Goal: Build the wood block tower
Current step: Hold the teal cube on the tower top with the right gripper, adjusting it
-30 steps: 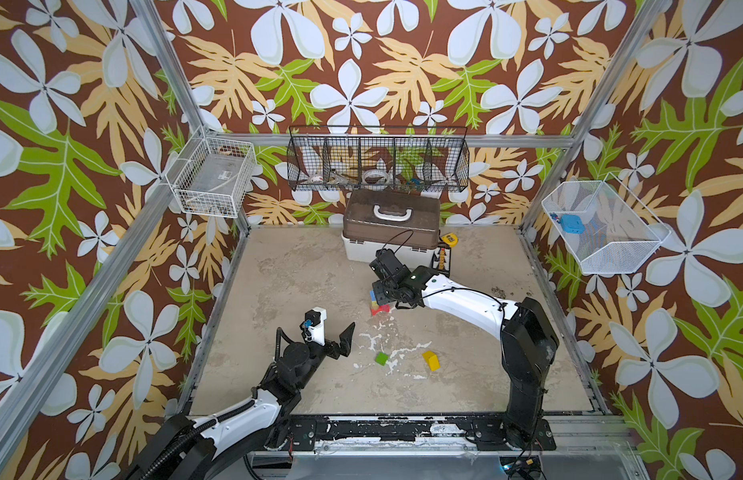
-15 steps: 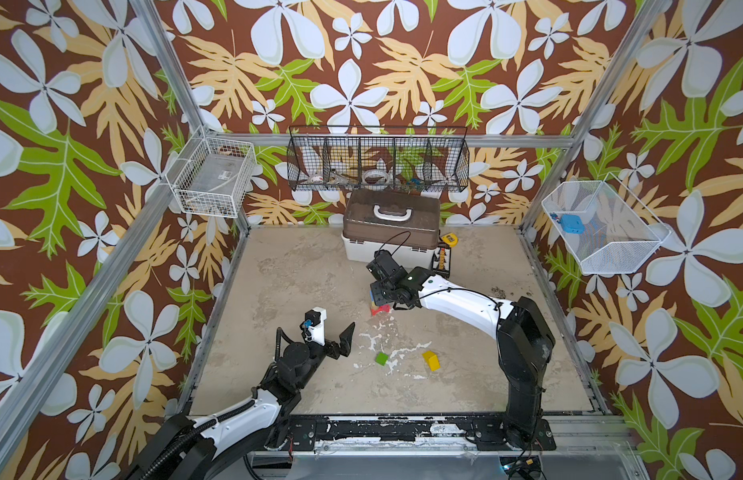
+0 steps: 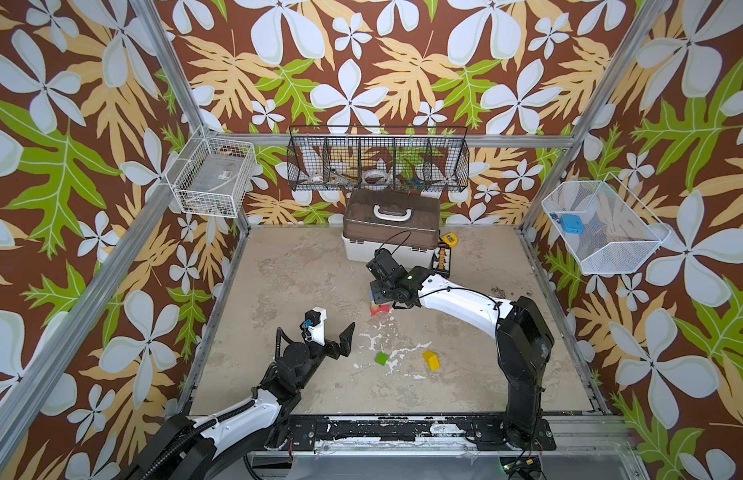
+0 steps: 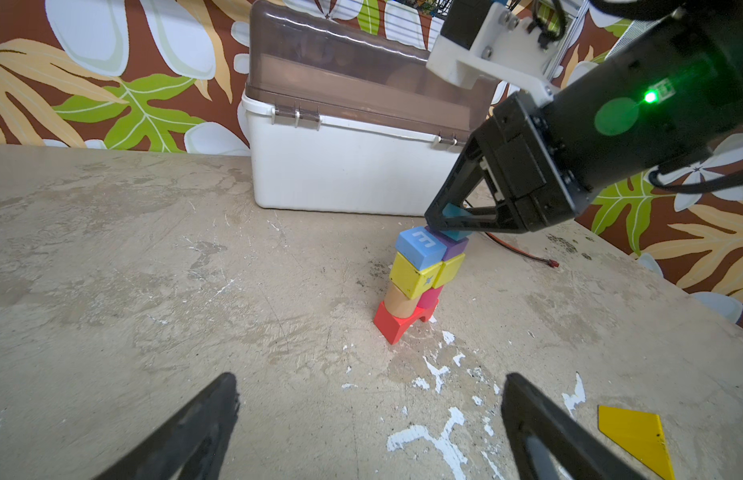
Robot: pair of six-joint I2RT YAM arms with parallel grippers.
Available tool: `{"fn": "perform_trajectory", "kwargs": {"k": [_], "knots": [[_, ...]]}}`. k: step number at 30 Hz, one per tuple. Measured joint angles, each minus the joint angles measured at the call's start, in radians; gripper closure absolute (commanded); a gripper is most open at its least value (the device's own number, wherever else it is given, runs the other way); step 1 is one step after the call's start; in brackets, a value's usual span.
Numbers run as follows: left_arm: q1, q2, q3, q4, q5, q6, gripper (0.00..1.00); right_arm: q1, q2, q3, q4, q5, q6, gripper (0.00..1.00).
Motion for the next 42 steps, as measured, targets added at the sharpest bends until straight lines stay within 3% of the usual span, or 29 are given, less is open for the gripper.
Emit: {"fn": "perform_trajectory", "kwargs": {"k": [6,16,42], "knots": [[0.0,0.0,0.0,0.0,0.0,0.0,0.0,0.0,0.007,0.0,0.005,0.011,0.0,0.72],[0.0,0.0,0.0,0.0,0.0,0.0,0.0,0.0,0.007,0.0,0.006,0.014,0.001,0.58],[0.0,0.001,0.0,0.0,0.0,-0.001,0.0,0.013,-0.041,-0.025,-0.002,0.014,0.043,0.54]]}}
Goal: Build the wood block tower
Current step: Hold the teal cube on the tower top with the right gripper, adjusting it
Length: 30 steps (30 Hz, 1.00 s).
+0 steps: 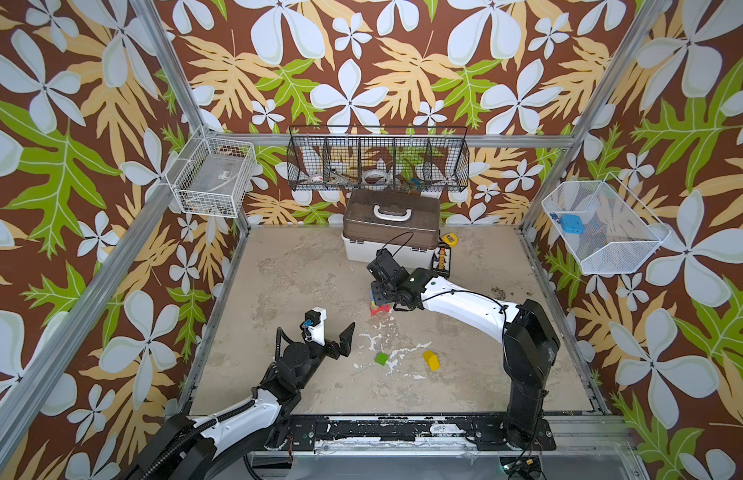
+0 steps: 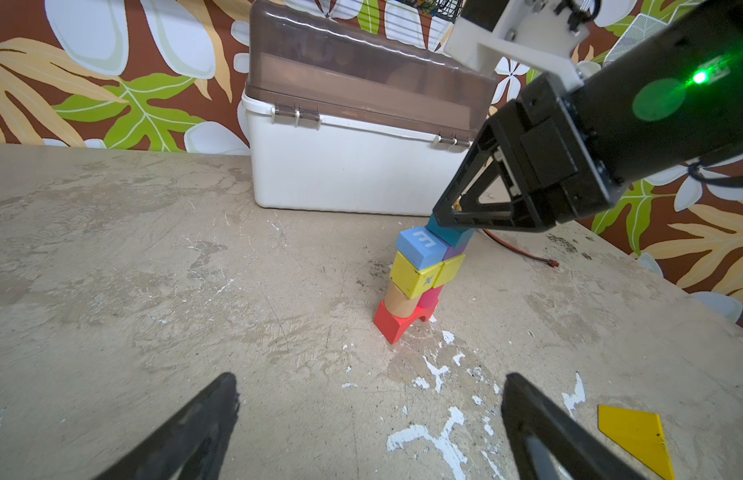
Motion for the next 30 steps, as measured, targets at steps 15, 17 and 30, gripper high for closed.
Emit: {"fn": "perform_trajectory", "kwargs": {"k": [15,17,30], "knots": [[0.0,0.0,0.0,0.0,0.0,-0.003,0.0,0.001,0.016,0.003,-0.005,0.003,0.006,0.63],[0.0,0.0,0.0,0.0,0.0,-0.003,0.0,0.001,0.019,0.003,-0.006,0.004,0.009,0.64],[0.0,0.0,0.0,0.0,0.0,-0.004,0.0,0.001,0.026,0.016,-0.013,0.008,0.01,0.66]]}}
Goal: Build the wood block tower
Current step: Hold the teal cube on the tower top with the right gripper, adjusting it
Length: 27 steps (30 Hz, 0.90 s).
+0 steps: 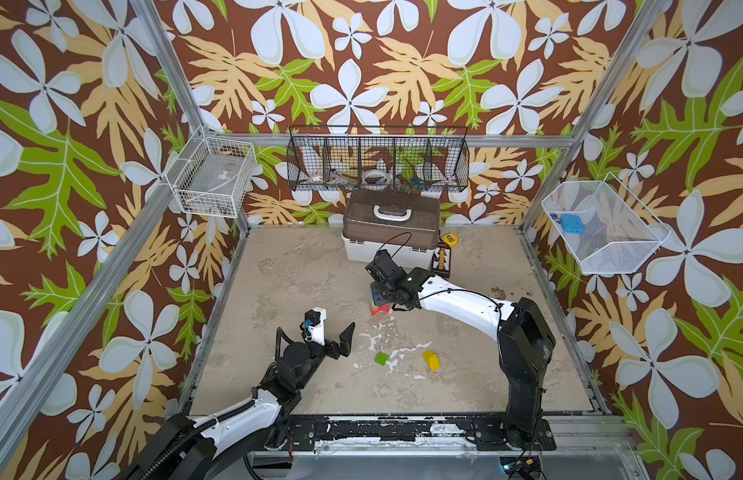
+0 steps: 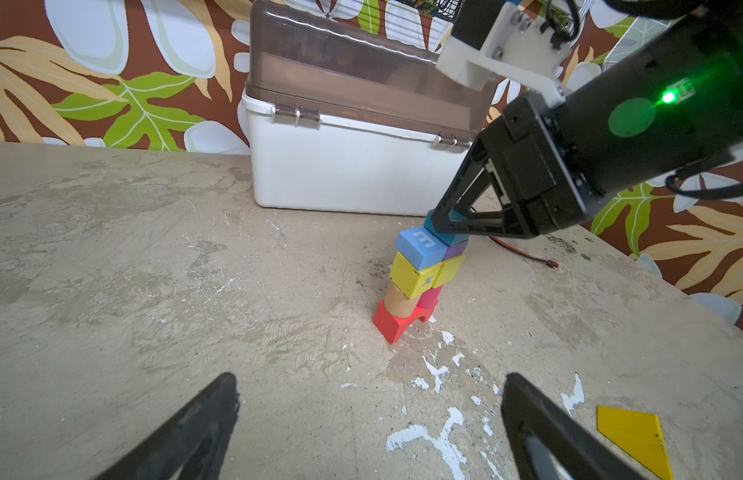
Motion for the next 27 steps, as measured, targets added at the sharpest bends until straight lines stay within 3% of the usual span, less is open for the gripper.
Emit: {"fn": "perform_trajectory", "kwargs": {"k": [20,27], "knots": [[0.0,0.0,0.0,0.0,0.0,-0.003,0.0,0.0,0.003,0.002,-0.011,0.007,0.018,0.65],[0.0,0.0,0.0,0.0,0.0,-0.003,0.0,0.0,0.012,0.006,-0.015,0.006,0.018,0.59]]}}
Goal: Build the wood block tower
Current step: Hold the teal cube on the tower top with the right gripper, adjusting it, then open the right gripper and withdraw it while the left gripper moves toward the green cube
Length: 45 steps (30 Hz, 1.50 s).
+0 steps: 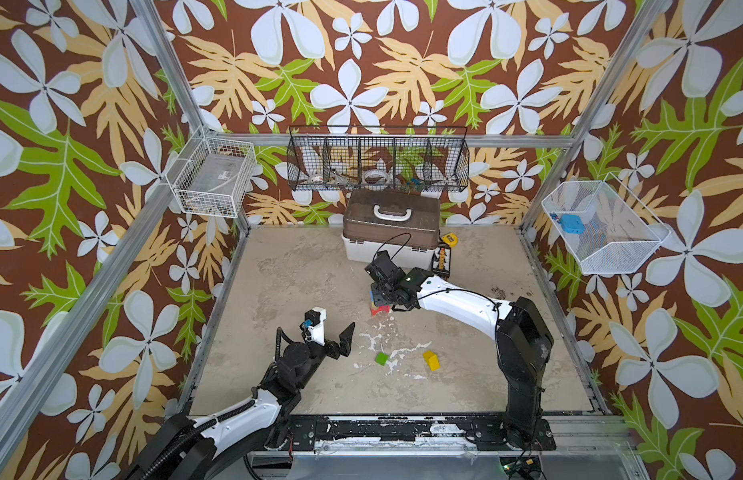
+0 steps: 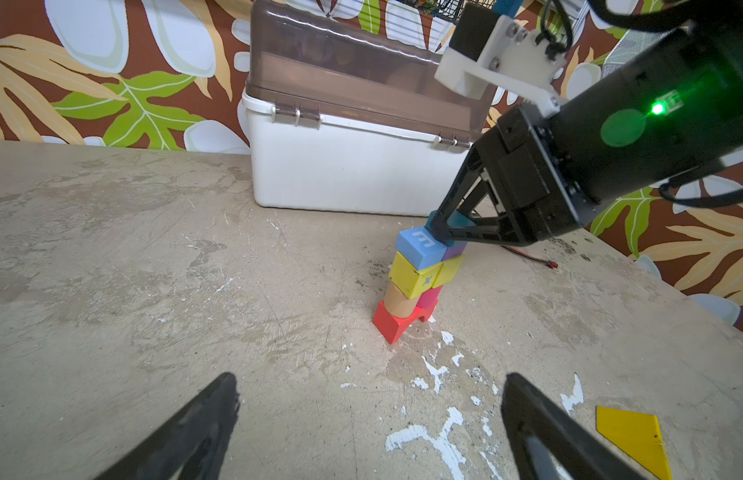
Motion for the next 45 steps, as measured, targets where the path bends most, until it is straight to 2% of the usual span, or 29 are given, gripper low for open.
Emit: {"fn": "perform_trajectory", "kwargs": {"k": [10,13,20,25,28,30,33,36,38,45], "knots": [[0.0,0.002,0.0,0.0,-0.001,0.0,0.0,0.0,-0.013,0.018,-0.012,0.003,0.0,0.55],[0.0,0.013,0.0,0.001,-0.031,-0.014,0.0,0.0,-0.05,0.02,-0.026,0.016,0.001,0.53],[-0.023,0.055,0.053,-0.052,-0.128,-0.049,0.0,0.0,-0.285,-0.133,-0.006,0.087,0.025,0.46],[-0.065,0.014,0.051,-0.103,-0.069,-0.095,0.08,-0.019,-0.466,-0.317,0.046,0.167,0.046,0.44],[-0.147,-0.039,0.026,-0.156,-0.031,-0.145,0.08,-0.079,-0.565,-0.433,0.076,0.206,0.084,0.39],[-0.247,-0.071,0.013,-0.191,-0.037,-0.177,0.08,-0.132,-0.65,-0.534,0.102,0.225,0.116,0.34],[-0.44,-0.07,0.0,-0.2,-0.109,-0.225,0.08,-0.2,-0.769,-0.687,0.153,0.239,0.147,0.29],[-0.578,-0.015,0.0,-0.171,-0.183,-0.258,0.08,-0.246,-0.846,-0.793,0.202,0.263,0.157,0.21],[-0.62,0.034,0.0,-0.171,-0.226,-0.278,0.08,-0.257,-0.877,-0.841,0.224,0.301,0.157,0.15],[-0.671,0.242,0.003,-0.141,-0.325,-0.332,0.07,-0.307,-0.905,-0.989,0.328,0.408,0.125,0.1]]}}
